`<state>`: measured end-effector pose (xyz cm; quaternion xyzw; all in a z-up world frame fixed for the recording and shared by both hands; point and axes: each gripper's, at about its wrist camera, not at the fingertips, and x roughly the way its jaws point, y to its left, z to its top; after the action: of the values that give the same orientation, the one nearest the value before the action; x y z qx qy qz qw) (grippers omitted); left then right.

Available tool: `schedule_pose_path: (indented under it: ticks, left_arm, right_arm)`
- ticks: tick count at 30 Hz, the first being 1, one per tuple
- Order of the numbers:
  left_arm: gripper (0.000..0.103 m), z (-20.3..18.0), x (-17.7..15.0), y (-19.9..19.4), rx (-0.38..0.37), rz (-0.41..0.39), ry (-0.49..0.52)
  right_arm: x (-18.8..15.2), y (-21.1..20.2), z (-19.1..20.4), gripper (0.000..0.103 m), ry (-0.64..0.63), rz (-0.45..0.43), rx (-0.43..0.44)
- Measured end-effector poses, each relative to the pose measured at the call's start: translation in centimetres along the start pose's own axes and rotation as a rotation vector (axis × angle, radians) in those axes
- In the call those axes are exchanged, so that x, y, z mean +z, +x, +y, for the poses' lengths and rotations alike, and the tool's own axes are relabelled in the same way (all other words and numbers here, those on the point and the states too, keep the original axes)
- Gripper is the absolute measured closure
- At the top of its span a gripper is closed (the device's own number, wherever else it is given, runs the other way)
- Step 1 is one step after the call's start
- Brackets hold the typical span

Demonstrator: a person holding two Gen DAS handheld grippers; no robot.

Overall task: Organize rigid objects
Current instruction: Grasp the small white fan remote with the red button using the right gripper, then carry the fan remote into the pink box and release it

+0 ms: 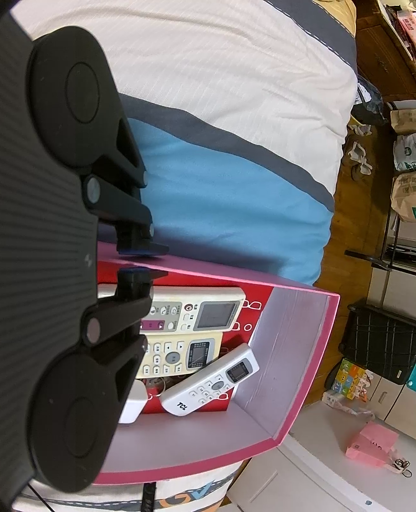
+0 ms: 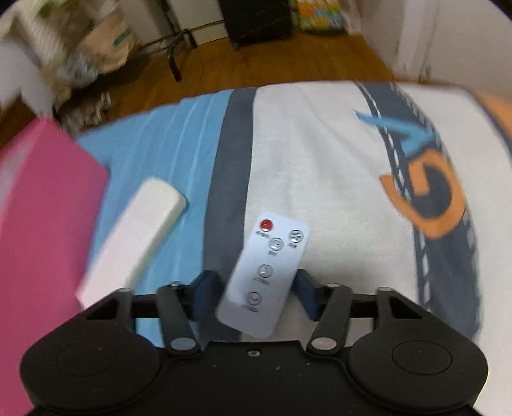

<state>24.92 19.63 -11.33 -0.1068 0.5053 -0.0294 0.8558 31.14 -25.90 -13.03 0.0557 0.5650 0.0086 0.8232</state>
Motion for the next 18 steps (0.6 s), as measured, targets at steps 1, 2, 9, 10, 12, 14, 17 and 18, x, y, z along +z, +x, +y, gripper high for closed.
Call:
schedule_pose_path:
  ticks: [1, 2, 9, 10, 12, 14, 17, 18]
  left_arm:
    - [0.097, 0.0, 0.0, 0.0, 0.0, 0.0, 0.0]
    - [0.098, -0.1, 0.0, 0.0, 0.001, 0.0, 0.007]
    - [0.098, -0.3, 0.1, -0.3, 0.007, -0.002, 0.02]
    - [0.098, -0.4, 0.1, -0.3, 0.009, -0.001, 0.02]
    - [0.098, -0.4, 0.1, -0.3, 0.01, 0.0, 0.016]
    - [0.098, -0.4, 0.1, -0.2, 0.012, 0.002, 0.017]
    - [0.098, -0.4, 0.0, -0.1, 0.016, 0.004, 0.018]
    - [0.098, -0.3, 0.0, -0.1, 0.016, 0.004, 0.015]
  right_arm:
    - [-0.1, 0.0, 0.7, 0.053, -0.059, -0.015, -0.035]
    - [-0.1, -0.1, 1.1, 0.055, -0.095, -0.025, -0.057]
    - [0.0, 0.3, 0.8, 0.055, -0.124, -0.031, -0.046]
    - [-0.2, 0.3, 0.5, 0.055, -0.122, -0.034, -0.035]
    - [-0.4, 0.0, 0.5, 0.057, -0.101, -0.045, -0.026]
    - [-0.4, -0.3, 1.0, 0.057, -0.119, -0.053, -0.047]
    - [-0.7, -1.1, 1.1, 0.057, -0.103, -0.064, 0.0]
    - [-0.8, -1.6, 1.0, 0.057, -0.083, -0.069, 0.019]
